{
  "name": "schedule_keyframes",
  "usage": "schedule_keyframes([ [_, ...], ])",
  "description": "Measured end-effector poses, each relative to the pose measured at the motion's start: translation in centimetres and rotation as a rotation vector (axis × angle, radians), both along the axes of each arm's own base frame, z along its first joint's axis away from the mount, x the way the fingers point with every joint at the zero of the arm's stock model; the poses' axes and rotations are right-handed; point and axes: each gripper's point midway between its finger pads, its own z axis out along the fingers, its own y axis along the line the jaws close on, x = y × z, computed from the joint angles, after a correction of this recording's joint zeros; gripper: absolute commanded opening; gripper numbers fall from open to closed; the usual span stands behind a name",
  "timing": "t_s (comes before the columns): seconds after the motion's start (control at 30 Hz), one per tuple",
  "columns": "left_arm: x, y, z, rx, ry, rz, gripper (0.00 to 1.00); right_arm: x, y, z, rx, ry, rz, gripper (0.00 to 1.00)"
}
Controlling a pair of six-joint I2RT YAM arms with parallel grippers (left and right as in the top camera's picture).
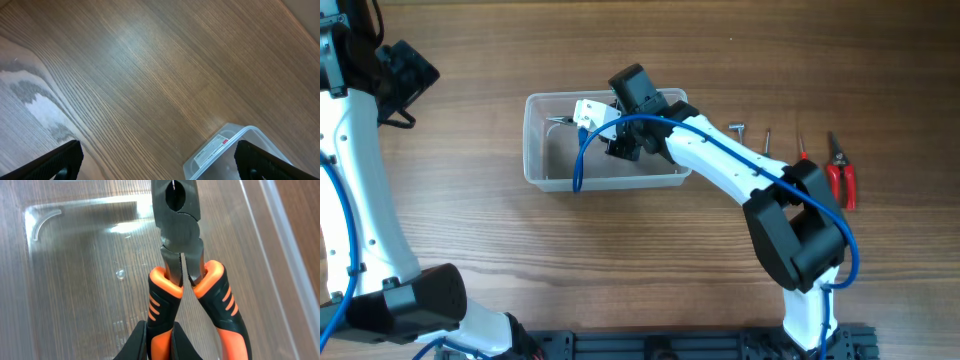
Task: Pack container
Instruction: 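Carry the pliers with the right gripper into the container and release, then move the right gripper back to the red pruning shears and grasp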
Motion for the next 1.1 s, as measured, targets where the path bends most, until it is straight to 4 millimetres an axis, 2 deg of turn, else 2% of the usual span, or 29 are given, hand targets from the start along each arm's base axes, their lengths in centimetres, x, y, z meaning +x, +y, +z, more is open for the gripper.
schedule_keyframes([
  [0.3, 0.0, 0.0, 0.0, 0.0, 0.0, 0.0, 1.0, 1.2, 0.9, -0.8, 0.032, -0.036, -0.006, 0.04],
  [0.47, 0.0, 0.0, 0.0, 0.0, 0.0, 0.0, 1.0, 1.2, 0.9, -1.0, 0.031, -0.034, -0.006, 0.06],
  [0.5, 0.0, 0.0, 0.0, 0.0, 0.0, 0.0, 1.0, 1.2, 0.9, -1.0, 0.031, -0.034, -0.006, 0.11],
  [0.53, 0.0, 0.0, 0.0, 0.0, 0.0, 0.0, 1.0, 1.2, 0.9, -1.0, 0.031, -0.033, -0.006, 0.23],
  [0.57, 0.0, 0.0, 0.0, 0.0, 0.0, 0.0, 1.0, 1.2, 0.9, -1.0, 0.031, -0.033, -0.006, 0.43],
  [0.6, 0.0, 0.0, 0.0, 0.0, 0.0, 0.0, 1.0, 1.2, 0.9, -1.0, 0.032, -0.033, -0.004, 0.6],
  [0.63, 0.0, 0.0, 0.0, 0.0, 0.0, 0.0, 1.0, 1.2, 1.0, -1.0, 0.035, -0.029, -0.009, 0.66],
  [0.73, 0.0, 0.0, 0.0, 0.0, 0.0, 0.0, 1.0, 1.2, 1.0, -0.9, 0.044, -0.018, -0.027, 0.72],
  [0.87, 0.0, 0.0, 0.0, 0.0, 0.0, 0.0, 1.0, 1.6, 0.7, -0.7, 0.055, 0.004, -0.1, 0.72],
  [0.97, 0.0, 0.0, 0.0, 0.0, 0.0, 0.0, 1.0, 2.2, 0.1, 1.4, 0.066, -0.026, -0.165, 0.7],
  [1.03, 0.0, 0.0, 0.0, 0.0, 0.0, 0.0, 1.0, 2.6, -0.8, 4.7, 0.077, -0.076, -0.228, 0.71],
  [1.1, 0.0, 0.0, 0.0, 0.0, 0.0, 0.0, 1.0, 2.9, -2.2, 9.0, 0.103, -0.14, -0.3, 0.73],
])
